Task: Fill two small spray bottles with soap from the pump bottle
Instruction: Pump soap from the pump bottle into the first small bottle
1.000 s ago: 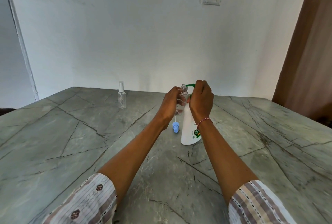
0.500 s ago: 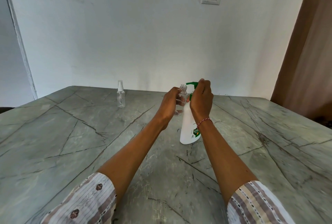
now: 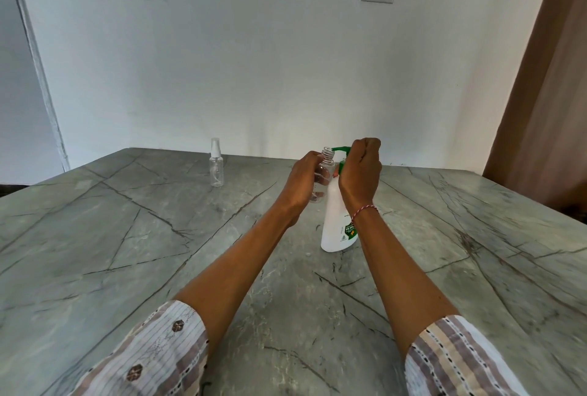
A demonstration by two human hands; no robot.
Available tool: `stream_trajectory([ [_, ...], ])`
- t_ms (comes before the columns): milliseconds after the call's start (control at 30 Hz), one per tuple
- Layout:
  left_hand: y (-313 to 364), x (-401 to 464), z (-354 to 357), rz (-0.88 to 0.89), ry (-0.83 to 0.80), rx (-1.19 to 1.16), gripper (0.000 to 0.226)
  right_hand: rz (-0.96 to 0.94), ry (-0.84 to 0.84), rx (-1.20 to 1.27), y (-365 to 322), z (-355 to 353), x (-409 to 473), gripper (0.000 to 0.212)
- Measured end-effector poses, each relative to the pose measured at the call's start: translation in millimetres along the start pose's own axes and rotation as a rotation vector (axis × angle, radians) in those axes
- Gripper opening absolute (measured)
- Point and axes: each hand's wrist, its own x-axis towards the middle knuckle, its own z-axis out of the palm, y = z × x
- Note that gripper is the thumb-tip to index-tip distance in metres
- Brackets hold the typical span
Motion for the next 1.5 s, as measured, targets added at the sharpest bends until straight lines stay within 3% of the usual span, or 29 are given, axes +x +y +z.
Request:
stream_trajectory([
  [167, 0, -1, 0, 0.003, -0.009, -0.002, 0.041, 0.018, -0.019, -0.013, 4, -1, 2, 0.017],
  [300, -1, -2, 1, 0.017, 0.0, 0.001, 0.039, 0.049, -0.114, -0.103, 4, -7, -2, 0.06],
  [367, -2, -3, 1, 0.025, -0.003, 0.007, 0.039, 0.106, -0.1, -0.14, 0, -6, -4, 0.068],
  [567, 5, 0, -6, 0.028, 0.018, -0.011, 0.039, 0.089, -0.113, -0.071, 1, -9, -7, 0.067],
  [667, 8, 3, -10, 0.065, -0.001, 0.039, 0.034, 0.031, -0.073, -0.116, 2, -8, -7, 0.047],
  [867, 10, 10, -15, 0.126, 0.014, 0.182, 0.03, 0.06, -0.047, -0.043, 3, -2, -5, 0.042],
  [1000, 9, 11, -17, 0.145, 0.031, 0.212, 0.031, 0.006, -0.081, -0.178, 8, 2, -2, 0.03],
  [1367, 9, 11, -17, 0.178, 0.006, 0.272, 0.033, 0.007, -0.109, -0.091, 12, -2, 0, 0.038],
  [1500, 9, 11, -18, 0.155, 0.004, 0.243, 0.031, 0.037, -0.041, -0.073, 8, 4, -1, 0.048],
])
